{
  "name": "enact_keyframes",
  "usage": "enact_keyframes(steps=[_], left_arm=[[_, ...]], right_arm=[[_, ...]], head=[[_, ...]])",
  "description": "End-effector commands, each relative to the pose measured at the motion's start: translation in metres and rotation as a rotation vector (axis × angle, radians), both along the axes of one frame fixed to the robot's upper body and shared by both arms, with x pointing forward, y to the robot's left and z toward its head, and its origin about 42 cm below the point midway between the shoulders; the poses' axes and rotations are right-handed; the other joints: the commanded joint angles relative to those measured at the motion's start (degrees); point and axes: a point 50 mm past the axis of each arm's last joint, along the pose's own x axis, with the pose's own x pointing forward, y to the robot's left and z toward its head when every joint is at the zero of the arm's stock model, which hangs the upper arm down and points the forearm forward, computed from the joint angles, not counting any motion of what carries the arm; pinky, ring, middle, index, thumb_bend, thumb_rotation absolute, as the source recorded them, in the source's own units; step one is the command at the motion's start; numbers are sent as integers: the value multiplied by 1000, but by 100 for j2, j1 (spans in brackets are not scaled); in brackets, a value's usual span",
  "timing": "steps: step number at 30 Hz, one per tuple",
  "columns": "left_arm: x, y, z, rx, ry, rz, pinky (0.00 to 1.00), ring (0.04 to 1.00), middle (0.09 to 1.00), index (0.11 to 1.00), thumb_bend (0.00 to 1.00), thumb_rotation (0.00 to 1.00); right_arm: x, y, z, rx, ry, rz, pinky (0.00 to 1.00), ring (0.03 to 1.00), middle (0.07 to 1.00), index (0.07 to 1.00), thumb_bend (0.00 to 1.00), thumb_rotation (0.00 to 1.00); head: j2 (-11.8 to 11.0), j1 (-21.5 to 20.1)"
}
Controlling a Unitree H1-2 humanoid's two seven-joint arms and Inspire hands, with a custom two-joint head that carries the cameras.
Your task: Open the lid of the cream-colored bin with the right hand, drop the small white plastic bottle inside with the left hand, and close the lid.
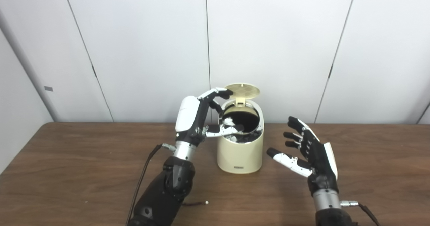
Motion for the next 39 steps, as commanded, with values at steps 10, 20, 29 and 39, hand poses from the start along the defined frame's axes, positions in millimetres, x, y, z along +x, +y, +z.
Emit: enact_keyframes(steps=[10, 20, 29, 39], left_arm=[[-2, -2, 2, 2, -4, -43, 506, 607, 688, 731, 863, 125], [-24, 32, 19, -225, -29, -154, 373, 434, 464, 507, 518, 0], [-46, 76, 24, -325, 5, -115, 375, 438, 476, 500, 516, 0], [-72, 112, 2, -409, 194, -108, 527, 612, 510, 485, 513, 0]], right_arm=[[3, 5, 25, 11, -101, 11, 692, 761, 849, 823, 833, 298], [5, 4, 22, 10, -96, 15, 664, 753, 848, 828, 830, 285], [6, -1, 17, 2, -95, 13, 642, 736, 837, 821, 824, 276], [5, -9, 16, -17, -110, 41, 663, 765, 853, 816, 765, 250]], head=[[1, -5], [-77, 7], [-178, -26], [-320, -77]])
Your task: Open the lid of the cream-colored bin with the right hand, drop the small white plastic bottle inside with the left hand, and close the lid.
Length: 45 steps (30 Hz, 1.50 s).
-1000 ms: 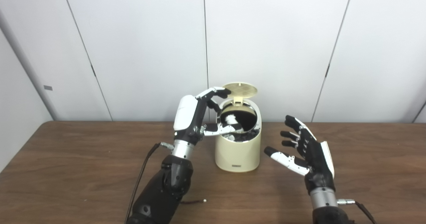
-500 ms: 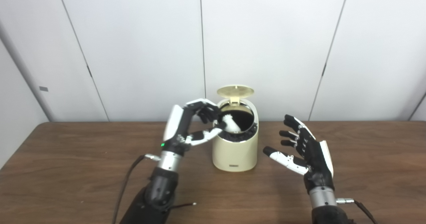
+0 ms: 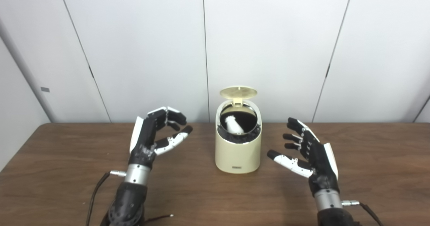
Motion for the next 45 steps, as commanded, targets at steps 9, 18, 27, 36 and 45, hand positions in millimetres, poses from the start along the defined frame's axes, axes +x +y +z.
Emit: enact_keyframes(steps=[9, 18, 27, 36, 45], left_arm=[[-15, 11, -11, 30, 28, 15, 559, 630, 682, 498, 500, 33], [-22, 12, -30, 24, 72, -15, 609, 683, 734, 498, 503, 43], [-24, 7, -42, 8, 78, -33, 650, 729, 774, 784, 603, 0], [-28, 1, -49, 0, 86, -32, 639, 719, 771, 786, 585, 0], [-29, 0, -50, -6, 87, -23, 632, 716, 775, 789, 576, 0]], right_arm=[[23, -4, 60, -162, -196, 78, 668, 792, 854, 814, 603, 482], [53, -12, 122, -381, -274, 112, 705, 799, 822, 796, 582, 694], [70, -8, 162, -565, -257, 120, 734, 822, 833, 813, 605, 744], [82, 6, 179, -709, -269, 207, 745, 824, 798, 791, 644, 763], [86, 22, 180, -843, -267, 300, 767, 884, 856, 818, 671, 818]], head=[[-157, -126], [-311, -214], [-435, -147], [-432, -90], [-388, 1]])
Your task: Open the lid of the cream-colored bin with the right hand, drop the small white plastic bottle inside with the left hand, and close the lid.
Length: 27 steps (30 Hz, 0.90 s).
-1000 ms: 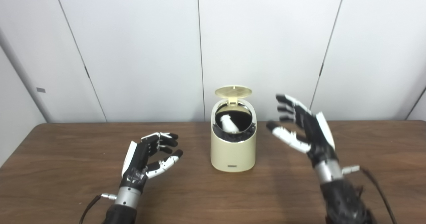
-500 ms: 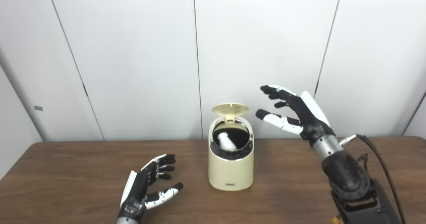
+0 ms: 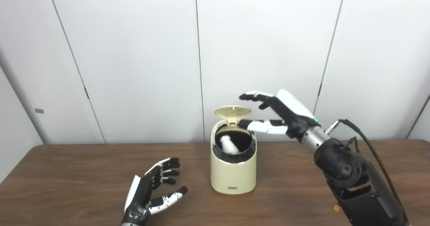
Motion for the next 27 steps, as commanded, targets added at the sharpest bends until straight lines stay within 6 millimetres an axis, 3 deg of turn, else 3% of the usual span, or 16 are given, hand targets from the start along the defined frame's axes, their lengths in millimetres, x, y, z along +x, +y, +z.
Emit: enact_keyframes(steps=[1, 15, 27], left_arm=[[4, -2, 12, -4, -65, -3, 632, 716, 774, 789, 574, 0], [5, -9, 17, -7, -67, -10, 635, 723, 771, 784, 575, 0], [5, -7, 23, 15, -82, -6, 610, 707, 766, 780, 577, 0]], right_arm=[[1, 5, 32, -37, -106, 44, 765, 885, 859, 821, 672, 817], [-10, 15, 30, -80, -97, 78, 849, 932, 853, 814, 682, 827], [-23, 13, 34, -122, -119, 82, 821, 934, 806, 761, 680, 834]], head=[[16, -5], [108, 59], [288, 61]])
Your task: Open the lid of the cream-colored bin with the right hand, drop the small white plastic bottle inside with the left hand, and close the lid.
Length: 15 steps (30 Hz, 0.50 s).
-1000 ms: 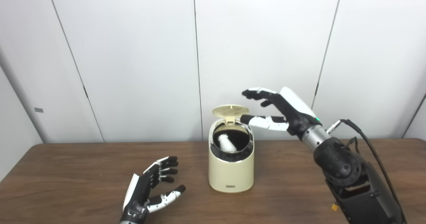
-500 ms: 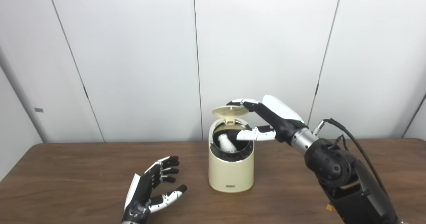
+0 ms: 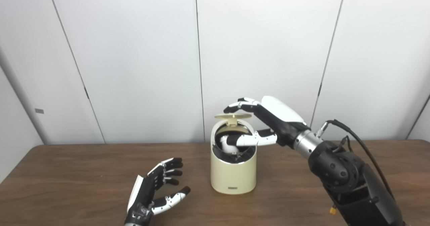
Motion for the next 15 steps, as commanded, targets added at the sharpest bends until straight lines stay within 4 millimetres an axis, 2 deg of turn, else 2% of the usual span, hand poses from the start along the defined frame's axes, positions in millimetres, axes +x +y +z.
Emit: enact_keyframes(steps=[1, 6, 15], left_arm=[[6, 0, 21, 8, -73, -2, 609, 706, 765, 779, 578, 0], [7, 0, 23, -5, -64, -1, 604, 703, 762, 775, 579, 0], [6, 0, 24, -1, -62, 0, 595, 696, 758, 771, 572, 0]], right_arm=[[-4, -3, 26, -10, -84, -1, 818, 934, 804, 757, 679, 832], [-6, -5, 26, -31, -82, -14, 786, 922, 790, 736, 688, 819], [-5, -10, 21, -83, -67, -37, 804, 921, 776, 724, 673, 782]], head=[[33, -2], [89, -7], [177, 17]])
